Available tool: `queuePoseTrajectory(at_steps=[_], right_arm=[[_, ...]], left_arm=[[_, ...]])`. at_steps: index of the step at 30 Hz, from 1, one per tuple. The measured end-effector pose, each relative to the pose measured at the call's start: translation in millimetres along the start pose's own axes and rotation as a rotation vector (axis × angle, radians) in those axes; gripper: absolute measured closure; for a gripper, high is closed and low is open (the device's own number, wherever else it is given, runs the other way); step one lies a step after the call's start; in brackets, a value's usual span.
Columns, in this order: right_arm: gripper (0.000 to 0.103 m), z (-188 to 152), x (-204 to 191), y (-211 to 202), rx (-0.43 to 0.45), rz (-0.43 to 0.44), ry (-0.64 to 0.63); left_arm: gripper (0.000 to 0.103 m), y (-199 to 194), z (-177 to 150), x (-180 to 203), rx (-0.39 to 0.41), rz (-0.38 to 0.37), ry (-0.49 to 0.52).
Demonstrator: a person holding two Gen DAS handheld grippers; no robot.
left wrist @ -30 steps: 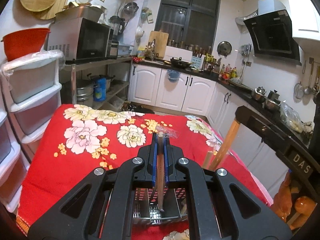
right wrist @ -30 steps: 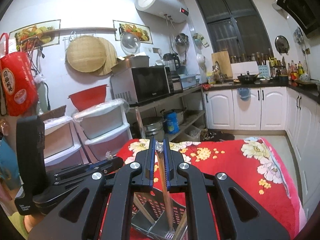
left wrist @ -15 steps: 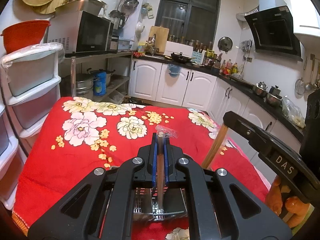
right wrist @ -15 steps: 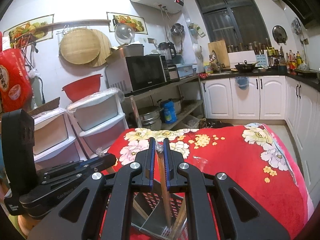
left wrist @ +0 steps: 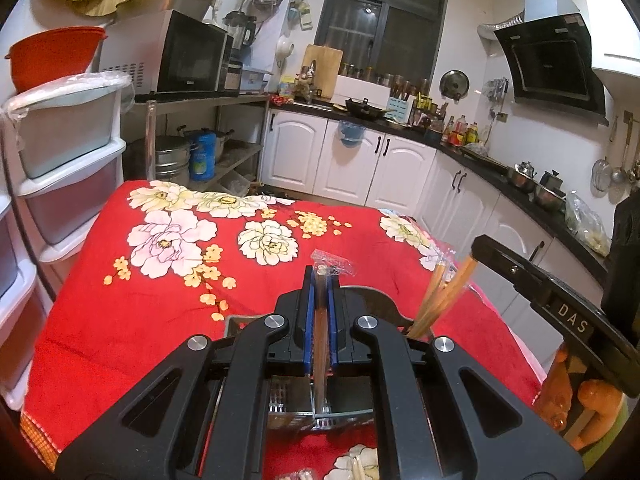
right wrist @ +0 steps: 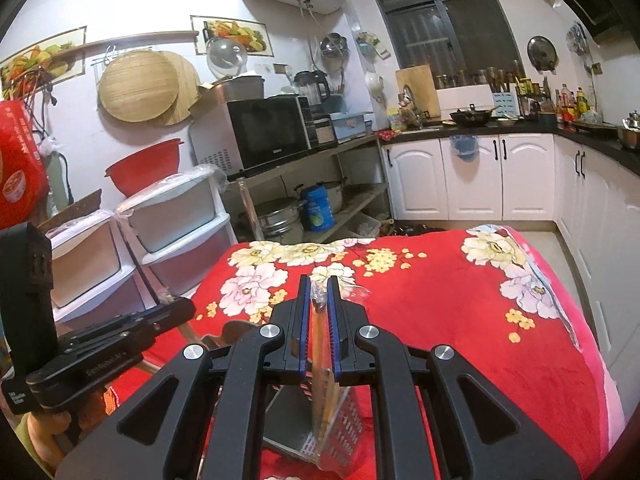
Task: Organize utensils
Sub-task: 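Open both grippers to release the chopsticks into the caddy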
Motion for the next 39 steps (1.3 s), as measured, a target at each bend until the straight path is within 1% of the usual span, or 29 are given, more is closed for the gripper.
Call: queuePoseTrajectory(at_steps=[3,6,9,13,14,18,20,23,25,28,29,31,33,35,39], right_arm=[[0.093,-3,3,-2,-0.012,-0.008,0.005],[0.086,-6,4,-5,-0.018,-0.016,0.006],[0.083,-8,6,-9,-0.027,-0.021,0.007],[0.073,-10,5,-14,-0.031,-0.026,-0.001],[0.072,-11,4,-16,-0.031,-0.028,-0.005],[0.063,-14,2,-22,-0.029,-0.04,-0.015],[0.061,-15,1,-25,-0.029,-0.04,-0.018],[0.054,-16,2,-28,-0.025,-0.045,-0.02],[0.048,-18,1,-32,-0.023,-0.046,-0.022],[0.043,-20,0,-39,-0.015,-0.053,-0.033],[0.042,-22,0,-41,-0.015,-0.055,-0.036],[0.039,-24,0,-44,-0.017,-0.058,-0.041],[0.037,-25,-2,-46,-0.018,-0.061,-0.045],[0.036,-27,-3,-49,-0.02,-0.065,-0.052],[0.031,-30,-4,-54,-0.02,-0.074,-0.063]], left_arm=[[0.102,0,-2,-3,-0.007,0.0,-0.008],[0.102,-2,-5,-5,-0.011,0.003,-0.013],[0.102,-5,-7,-6,-0.015,0.003,-0.016],[0.101,-8,-8,-7,-0.022,0.006,-0.017],[0.101,-8,-8,-7,-0.021,0.009,-0.017],[0.097,-15,-10,-8,-0.017,0.015,-0.021],[0.095,-18,-11,-9,-0.016,0.017,-0.022],[0.092,-22,-13,-9,-0.018,0.02,-0.022],[0.084,-24,-13,-9,-0.014,0.022,-0.02],[0.08,-27,-14,-9,-0.011,0.024,-0.018],[0.078,-28,-14,-10,-0.01,0.025,-0.018],[0.071,-30,-15,-10,-0.009,0.027,-0.018],[0.07,-32,-16,-10,-0.009,0.026,-0.018],[0.065,-30,-15,-10,-0.009,0.026,-0.018],[0.054,-37,-18,-10,-0.005,0.021,-0.013]])
Point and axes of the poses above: each gripper's, at about its wrist camera, not at the fingertips, and y roughly the way its jaws point, x to its right, z to its top, the point moved 3 cm from there along y, roughly the way its jaws point
